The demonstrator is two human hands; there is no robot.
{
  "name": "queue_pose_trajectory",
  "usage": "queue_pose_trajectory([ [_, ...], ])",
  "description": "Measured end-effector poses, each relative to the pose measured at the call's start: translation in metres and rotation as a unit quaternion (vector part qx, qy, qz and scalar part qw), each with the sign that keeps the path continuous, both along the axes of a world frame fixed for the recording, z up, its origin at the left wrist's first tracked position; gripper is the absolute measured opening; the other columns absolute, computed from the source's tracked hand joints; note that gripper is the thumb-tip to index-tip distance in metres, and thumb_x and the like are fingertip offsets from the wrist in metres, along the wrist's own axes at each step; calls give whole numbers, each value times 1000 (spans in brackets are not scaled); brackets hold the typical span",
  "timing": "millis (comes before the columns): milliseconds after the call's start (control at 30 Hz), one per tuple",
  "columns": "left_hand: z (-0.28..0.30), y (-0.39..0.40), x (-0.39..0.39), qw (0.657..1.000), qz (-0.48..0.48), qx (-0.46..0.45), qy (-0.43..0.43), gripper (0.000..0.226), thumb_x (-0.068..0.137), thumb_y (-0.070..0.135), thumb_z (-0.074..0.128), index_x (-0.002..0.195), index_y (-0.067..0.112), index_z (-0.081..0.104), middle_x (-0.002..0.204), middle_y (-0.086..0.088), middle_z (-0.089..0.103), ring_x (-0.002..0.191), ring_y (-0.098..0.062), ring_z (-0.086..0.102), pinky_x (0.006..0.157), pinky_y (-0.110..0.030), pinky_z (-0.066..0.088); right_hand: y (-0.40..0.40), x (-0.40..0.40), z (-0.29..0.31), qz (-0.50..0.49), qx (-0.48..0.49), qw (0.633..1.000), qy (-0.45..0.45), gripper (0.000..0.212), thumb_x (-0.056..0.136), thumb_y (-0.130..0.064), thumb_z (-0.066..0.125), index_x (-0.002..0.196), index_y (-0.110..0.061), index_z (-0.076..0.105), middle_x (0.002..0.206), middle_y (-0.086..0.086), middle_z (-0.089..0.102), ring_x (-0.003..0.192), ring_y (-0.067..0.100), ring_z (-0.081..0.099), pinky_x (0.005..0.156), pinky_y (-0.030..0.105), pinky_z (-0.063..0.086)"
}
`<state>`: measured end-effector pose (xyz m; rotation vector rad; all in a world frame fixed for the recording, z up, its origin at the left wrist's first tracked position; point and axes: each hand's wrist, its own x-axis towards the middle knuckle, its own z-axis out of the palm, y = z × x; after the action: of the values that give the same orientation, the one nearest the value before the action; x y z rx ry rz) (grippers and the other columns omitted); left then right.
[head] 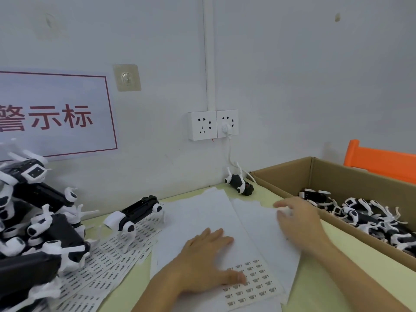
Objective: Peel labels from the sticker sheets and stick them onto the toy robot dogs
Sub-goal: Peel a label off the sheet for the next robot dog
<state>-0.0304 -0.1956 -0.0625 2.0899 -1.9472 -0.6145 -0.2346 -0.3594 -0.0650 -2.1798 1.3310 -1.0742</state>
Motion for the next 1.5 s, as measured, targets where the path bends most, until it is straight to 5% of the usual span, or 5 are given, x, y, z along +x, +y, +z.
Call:
queue_pose_trajectory([
  [133, -10, -2, -3, 998, 21, -42, -39, 92, 81, 84, 45, 157, 42, 17, 167, 18, 0, 153, -6, -8, 125, -36, -3, 23, 26, -8, 73, -51, 961, 263, 28, 98, -35, 40, 108, -34, 66, 110, -15, 55, 106, 10, 45, 85, 36, 11],
  [433, -22, 1, -1, 979, 57, -183, -70, 42, 103, 50, 40, 142, 37, 49, 154, 19, 39, 144, -3, 30, 115, -23, 24, 47, 37, 2, 13, -50, 947, 316, 36, 99, -31, 38, 73, -22, 61, 87, -8, 61, 94, 14, 48, 110, 49, 13],
  [667, -22, 2, -2, 971, 55, -223, -68, 33, 104, 39, 39, 130, 32, 59, 130, 21, 56, 121, -4, 49, 102, -27, 40, 32, 23, 7, 16, -10, 986, 164, 37, 94, -13, 56, 125, -30, 61, 137, -4, 45, 128, 16, 43, 99, 32, 33],
  [1133, -23, 5, 2, 974, 55, -195, -101, 39, 106, 42, 33, 142, 33, 44, 145, 19, 41, 136, -5, 35, 109, -24, 26, -20, -67, 52, -198, -149, 936, -251, 58, 78, 13, 55, 121, -25, 66, 119, -4, 64, 109, 14, 61, 100, 24, 43],
  [1500, 16, -2, -11, 860, 159, -201, 442, 45, 82, 70, 56, 110, 36, 66, 109, 21, 72, 102, -1, 68, 89, -27, 53, 18, 2, 47, 0, 32, 819, -573, 54, 85, 26, 48, 97, -25, 64, 102, -5, 68, 88, 0, 68, 63, 8, 50],
])
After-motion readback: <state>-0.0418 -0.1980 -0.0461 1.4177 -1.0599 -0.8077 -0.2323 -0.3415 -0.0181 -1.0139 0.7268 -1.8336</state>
